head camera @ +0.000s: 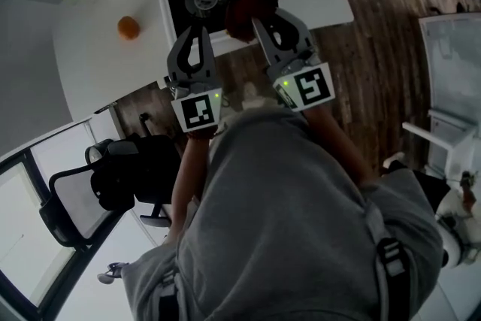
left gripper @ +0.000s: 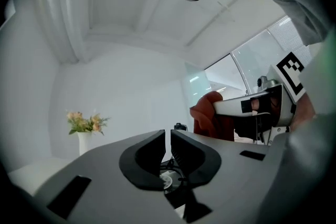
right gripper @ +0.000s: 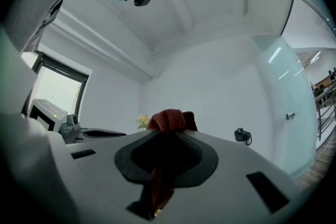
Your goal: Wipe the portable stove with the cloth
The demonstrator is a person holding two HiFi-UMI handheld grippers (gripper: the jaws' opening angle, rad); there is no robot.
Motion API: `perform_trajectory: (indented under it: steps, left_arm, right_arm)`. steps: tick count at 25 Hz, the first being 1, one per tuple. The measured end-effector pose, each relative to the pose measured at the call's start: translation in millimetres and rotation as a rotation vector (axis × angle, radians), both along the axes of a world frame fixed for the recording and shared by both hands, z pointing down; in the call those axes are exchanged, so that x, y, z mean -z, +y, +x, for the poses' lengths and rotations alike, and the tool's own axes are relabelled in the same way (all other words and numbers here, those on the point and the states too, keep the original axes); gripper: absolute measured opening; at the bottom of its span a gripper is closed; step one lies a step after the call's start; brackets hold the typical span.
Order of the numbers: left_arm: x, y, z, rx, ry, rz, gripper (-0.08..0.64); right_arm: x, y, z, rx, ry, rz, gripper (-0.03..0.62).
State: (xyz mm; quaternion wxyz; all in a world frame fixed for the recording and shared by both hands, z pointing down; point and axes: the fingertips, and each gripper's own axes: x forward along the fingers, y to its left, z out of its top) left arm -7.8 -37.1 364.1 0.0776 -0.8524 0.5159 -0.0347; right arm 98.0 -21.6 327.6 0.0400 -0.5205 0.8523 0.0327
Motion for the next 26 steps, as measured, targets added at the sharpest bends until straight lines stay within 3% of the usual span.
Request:
perform_trajectory:
  steps: [8,21,26]
  left_arm:
    - [-22,12,16,-0.025,-0.020,-0.069,0.043]
    - [-31,21,34,-0.092,-0.031,-0.097,0.043]
    - [-36,22,35,-0.098,-0.039,-0.102,0.043]
  right_arm:
    - [-33,15,-7,-0.011,0.036,-0.090,0.052]
    - [-51,22,25,-0.035,0.050,-0.148,0.052]
    - [-57,14,47,-0.051,0.088,-0.122,0.052]
